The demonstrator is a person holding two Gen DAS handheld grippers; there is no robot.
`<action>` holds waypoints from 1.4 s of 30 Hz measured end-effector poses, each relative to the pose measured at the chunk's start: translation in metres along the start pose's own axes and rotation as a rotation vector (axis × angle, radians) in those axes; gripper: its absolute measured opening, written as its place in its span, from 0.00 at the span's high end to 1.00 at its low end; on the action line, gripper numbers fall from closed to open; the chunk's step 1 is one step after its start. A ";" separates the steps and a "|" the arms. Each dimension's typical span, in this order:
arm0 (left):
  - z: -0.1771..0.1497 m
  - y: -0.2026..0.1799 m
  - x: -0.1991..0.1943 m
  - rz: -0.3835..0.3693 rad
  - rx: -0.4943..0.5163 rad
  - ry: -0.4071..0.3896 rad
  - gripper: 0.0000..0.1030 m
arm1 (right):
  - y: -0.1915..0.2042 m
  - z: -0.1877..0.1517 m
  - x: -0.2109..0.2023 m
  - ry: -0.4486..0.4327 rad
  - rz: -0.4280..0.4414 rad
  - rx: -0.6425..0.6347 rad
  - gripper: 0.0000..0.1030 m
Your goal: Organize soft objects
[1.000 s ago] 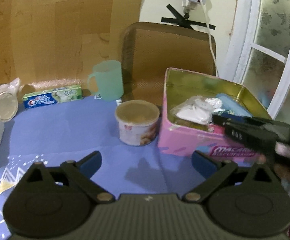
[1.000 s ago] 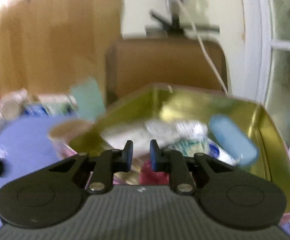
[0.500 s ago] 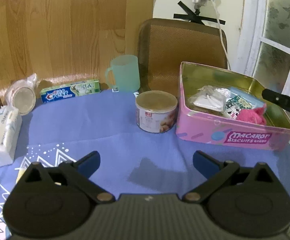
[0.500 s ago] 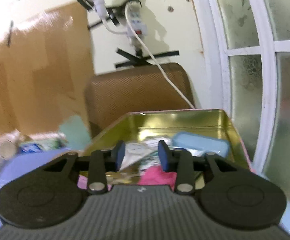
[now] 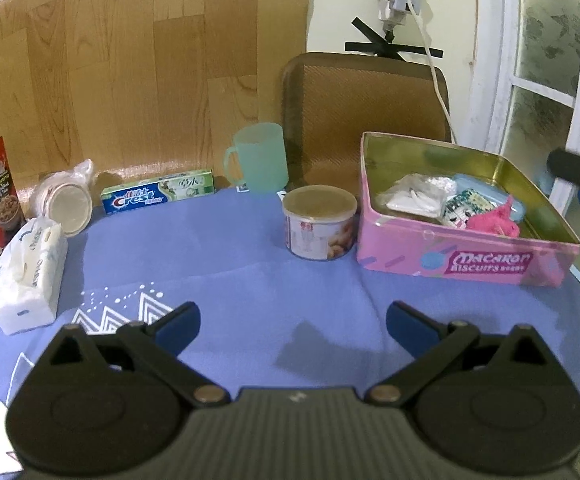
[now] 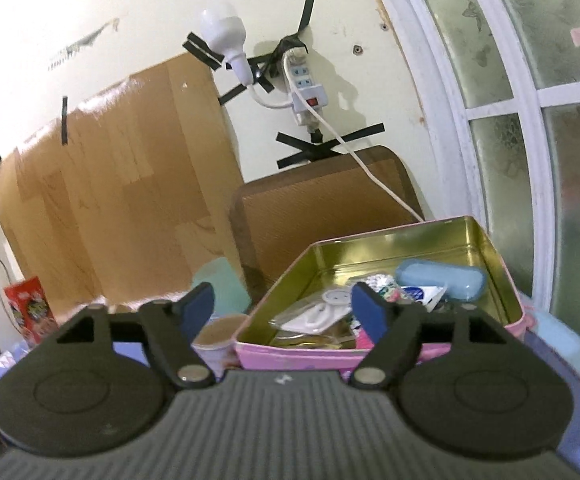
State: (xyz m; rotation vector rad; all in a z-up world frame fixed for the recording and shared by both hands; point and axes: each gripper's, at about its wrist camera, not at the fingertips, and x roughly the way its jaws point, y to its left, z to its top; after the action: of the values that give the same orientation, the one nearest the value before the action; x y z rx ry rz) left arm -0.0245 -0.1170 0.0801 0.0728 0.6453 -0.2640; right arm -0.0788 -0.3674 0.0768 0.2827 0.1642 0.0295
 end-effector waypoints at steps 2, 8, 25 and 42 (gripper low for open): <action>-0.004 0.001 -0.003 -0.003 0.002 0.007 0.00 | 0.003 0.001 -0.005 0.009 0.016 0.019 0.18; -0.012 0.010 -0.014 0.003 -0.022 -0.005 0.00 | 0.035 -0.001 -0.005 0.103 0.165 0.065 0.17; -0.021 -0.013 -0.035 0.031 0.043 -0.059 0.00 | 0.014 -0.003 -0.044 0.045 0.070 0.076 0.13; -0.029 -0.042 -0.049 -0.002 0.113 -0.037 0.00 | 0.007 -0.013 -0.061 0.013 0.012 0.054 0.13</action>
State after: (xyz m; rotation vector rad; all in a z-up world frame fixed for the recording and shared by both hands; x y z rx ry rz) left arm -0.0903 -0.1423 0.0869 0.1756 0.5935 -0.3030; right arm -0.1415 -0.3604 0.0758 0.3374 0.1769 0.0385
